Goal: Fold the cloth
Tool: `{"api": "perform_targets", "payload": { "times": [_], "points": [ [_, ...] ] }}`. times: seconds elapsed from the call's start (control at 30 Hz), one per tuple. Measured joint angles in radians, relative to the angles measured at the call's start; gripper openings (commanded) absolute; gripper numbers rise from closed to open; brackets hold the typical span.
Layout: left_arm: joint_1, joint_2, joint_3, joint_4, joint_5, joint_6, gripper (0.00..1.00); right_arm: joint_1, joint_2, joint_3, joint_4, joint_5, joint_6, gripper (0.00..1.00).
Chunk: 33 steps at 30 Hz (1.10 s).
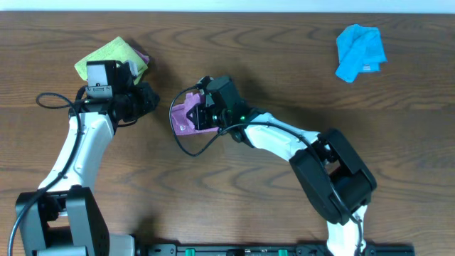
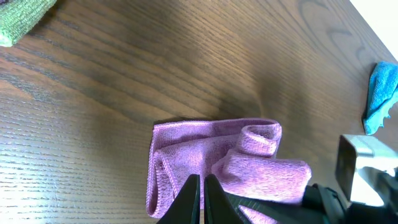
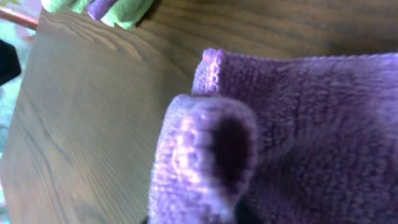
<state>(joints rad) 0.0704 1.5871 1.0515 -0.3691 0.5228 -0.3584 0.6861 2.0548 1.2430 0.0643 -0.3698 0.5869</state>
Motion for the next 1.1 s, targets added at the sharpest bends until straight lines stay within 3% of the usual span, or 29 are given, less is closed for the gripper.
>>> {"api": "perform_targets", "payload": {
  "times": [0.2,0.7,1.1],
  "points": [
    [0.000,0.000,0.000,0.005,0.000,0.000,0.06,0.023,0.000,0.003,0.000,-0.047,-0.015,0.47],
    [0.007,0.000,0.000,0.010,0.000,0.000,0.06,0.080,0.000,0.057,0.015,-0.093,-0.043,0.55],
    [0.032,-0.039,0.000,0.001,0.000,0.000,0.06,-0.013,0.000,0.057,-0.016,-0.150,-0.047,0.59]
  ]
}}
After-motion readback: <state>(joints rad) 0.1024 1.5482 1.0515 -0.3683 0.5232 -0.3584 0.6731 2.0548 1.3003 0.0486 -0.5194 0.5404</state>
